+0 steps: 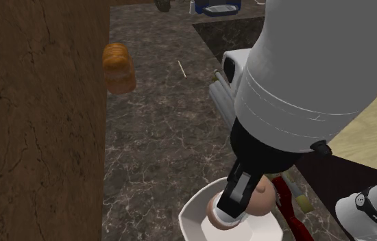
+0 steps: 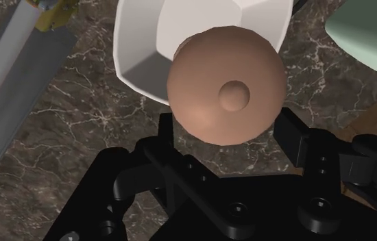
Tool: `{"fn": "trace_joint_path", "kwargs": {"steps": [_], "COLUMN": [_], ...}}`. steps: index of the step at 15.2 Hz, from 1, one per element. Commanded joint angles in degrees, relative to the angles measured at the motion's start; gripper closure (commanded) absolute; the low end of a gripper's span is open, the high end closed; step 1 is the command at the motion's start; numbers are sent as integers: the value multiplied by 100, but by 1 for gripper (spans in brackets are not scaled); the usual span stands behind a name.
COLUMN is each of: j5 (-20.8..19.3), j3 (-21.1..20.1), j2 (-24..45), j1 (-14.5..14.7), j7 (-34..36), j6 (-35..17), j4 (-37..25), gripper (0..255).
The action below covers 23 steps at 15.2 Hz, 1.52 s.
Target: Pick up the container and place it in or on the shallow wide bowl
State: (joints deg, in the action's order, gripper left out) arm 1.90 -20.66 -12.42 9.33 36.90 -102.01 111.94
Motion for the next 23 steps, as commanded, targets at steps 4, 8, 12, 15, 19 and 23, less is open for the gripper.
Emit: {"fn": "trace_joint_path", "kwargs": {"steps": [4,8,12,15,19,23], "j5": [3,1,0,0,0,8], "j3": [-20,-33,-33,-33,-33,-20], "j2": [9,28,29,29,29,-10], "j1": [11,17,17,17,17,14], "j7": [19,31,31,31,31,23], "j6": [-381,-644,-644,-644,-644,-260], "j4": [369,615,614,614,613,266], "gripper": [255,255,255,255,0,0]}}
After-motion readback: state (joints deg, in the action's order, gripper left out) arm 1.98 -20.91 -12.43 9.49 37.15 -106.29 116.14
